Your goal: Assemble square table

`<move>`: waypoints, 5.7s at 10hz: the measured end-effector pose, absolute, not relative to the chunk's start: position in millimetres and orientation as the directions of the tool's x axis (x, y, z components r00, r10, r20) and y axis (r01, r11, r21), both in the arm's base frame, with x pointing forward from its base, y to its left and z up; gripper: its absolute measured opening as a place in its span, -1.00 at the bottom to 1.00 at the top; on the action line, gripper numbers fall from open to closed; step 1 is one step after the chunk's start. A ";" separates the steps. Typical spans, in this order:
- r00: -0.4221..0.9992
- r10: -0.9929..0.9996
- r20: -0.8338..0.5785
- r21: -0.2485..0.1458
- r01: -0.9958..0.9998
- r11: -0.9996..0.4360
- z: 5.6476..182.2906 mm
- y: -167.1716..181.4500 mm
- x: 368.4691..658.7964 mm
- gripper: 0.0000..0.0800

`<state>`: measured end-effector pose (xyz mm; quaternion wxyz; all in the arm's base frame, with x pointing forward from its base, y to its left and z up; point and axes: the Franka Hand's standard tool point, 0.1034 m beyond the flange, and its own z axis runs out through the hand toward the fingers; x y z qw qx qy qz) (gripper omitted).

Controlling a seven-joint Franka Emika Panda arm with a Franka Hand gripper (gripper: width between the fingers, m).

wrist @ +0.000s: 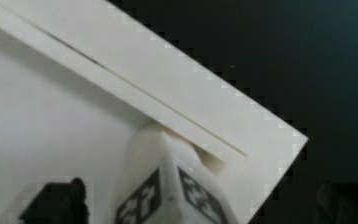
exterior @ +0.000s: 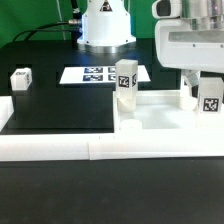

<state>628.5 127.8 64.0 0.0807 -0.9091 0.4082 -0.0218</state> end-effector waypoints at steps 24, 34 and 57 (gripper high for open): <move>-0.014 -0.992 -0.122 0.024 -1.000 0.011 67.9 110.7 619.9 0.59; 0.722 -0.691 -0.012 -0.064 -0.691 -0.720 59.2 111.3 627.7 0.32; -0.378 -0.921 -0.094 -0.019 -0.925 0.381 59.1 115.7 629.1 0.60</move>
Offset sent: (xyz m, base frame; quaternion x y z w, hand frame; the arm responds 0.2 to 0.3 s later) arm 0.0079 -0.0016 -0.0012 0.0320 -0.0690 -0.3505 0.9335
